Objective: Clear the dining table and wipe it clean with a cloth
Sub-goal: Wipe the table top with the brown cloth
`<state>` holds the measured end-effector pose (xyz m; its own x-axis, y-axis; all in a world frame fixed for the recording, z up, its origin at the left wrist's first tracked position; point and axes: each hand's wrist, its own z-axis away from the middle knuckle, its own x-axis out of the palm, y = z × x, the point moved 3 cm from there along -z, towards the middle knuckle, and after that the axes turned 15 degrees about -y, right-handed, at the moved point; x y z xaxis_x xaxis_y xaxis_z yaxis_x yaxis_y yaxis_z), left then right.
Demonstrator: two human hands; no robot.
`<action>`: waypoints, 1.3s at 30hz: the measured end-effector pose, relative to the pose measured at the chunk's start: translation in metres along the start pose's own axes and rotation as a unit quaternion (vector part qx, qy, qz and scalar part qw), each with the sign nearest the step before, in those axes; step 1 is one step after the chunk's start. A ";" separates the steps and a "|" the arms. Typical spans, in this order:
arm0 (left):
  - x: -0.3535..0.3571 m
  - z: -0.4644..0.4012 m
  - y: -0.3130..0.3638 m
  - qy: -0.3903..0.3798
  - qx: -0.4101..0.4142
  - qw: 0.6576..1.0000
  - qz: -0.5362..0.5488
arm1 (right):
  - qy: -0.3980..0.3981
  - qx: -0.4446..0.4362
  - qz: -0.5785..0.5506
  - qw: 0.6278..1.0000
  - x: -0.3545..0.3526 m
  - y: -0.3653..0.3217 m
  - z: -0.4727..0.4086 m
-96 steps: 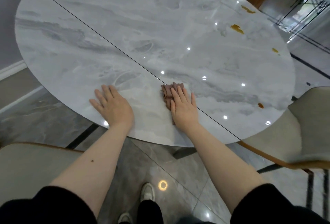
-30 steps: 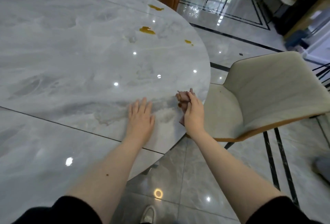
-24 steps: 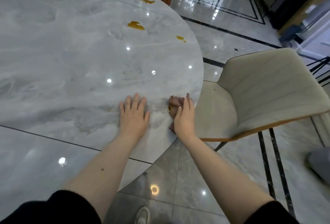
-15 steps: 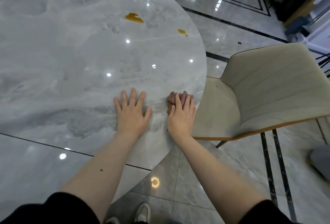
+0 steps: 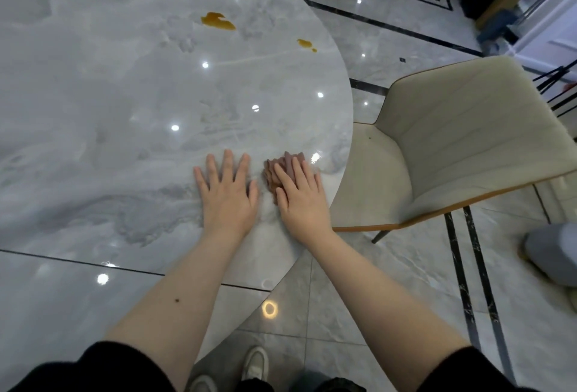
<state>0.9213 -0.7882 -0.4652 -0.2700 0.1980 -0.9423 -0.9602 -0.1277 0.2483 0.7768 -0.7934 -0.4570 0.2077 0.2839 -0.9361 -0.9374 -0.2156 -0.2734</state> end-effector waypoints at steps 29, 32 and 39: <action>-0.007 0.000 -0.001 0.028 -0.007 0.997 0.072 | -0.065 -0.065 0.042 0.995 -0.014 0.006 -0.032; -0.010 0.002 -0.002 0.029 0.000 0.994 0.105 | -0.076 -0.100 0.048 0.991 -0.005 0.001 -0.005; -0.011 0.005 -0.005 0.025 0.014 0.993 0.111 | -0.045 -0.130 -0.061 0.989 0.003 0.002 0.033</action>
<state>0.9285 -0.7851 -0.4546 -0.4718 0.1185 -0.8737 -0.8794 -0.1351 0.4565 0.7661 -0.7624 -0.4533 0.2781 0.4030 -0.8719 -0.8008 -0.4040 -0.4421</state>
